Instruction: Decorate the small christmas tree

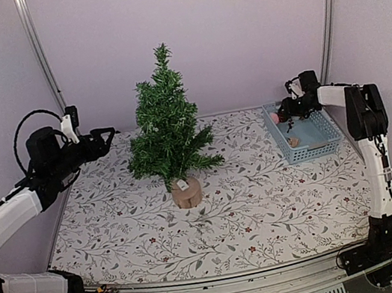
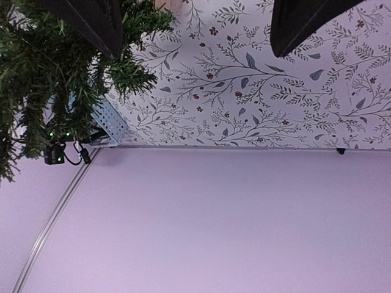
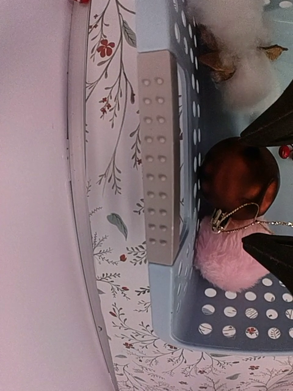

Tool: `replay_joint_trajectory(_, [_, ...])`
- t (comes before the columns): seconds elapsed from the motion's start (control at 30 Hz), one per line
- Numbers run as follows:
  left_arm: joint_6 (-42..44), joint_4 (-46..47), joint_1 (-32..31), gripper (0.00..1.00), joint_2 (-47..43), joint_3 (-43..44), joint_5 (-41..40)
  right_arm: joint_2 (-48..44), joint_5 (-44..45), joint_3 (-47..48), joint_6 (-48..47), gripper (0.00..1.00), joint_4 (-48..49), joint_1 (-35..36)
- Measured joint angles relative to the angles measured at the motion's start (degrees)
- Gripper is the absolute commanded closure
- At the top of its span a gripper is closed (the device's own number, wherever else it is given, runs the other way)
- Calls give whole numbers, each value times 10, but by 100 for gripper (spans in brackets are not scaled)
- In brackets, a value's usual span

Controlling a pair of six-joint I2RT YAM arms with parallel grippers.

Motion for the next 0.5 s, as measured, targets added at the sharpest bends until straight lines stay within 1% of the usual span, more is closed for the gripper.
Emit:
replay_joint_trajectory(0.13, [0, 0, 0, 15, 0, 0, 0, 2, -12, 2, -2, 52, -10, 0])
replay_joint_trajectory(0.23, [0, 0, 0, 15, 0, 0, 0, -4, -30, -20, -3, 52, -9, 0])
replay_joint_trajectory(0.4, [0, -2, 0, 15, 0, 0, 1, -27, -74, -85, -2, 43, -10, 0])
replay_joint_trajectory(0.5, [0, -3, 0, 15, -1, 0, 2, -64, -87, -134, -3, 40, -5, 0])
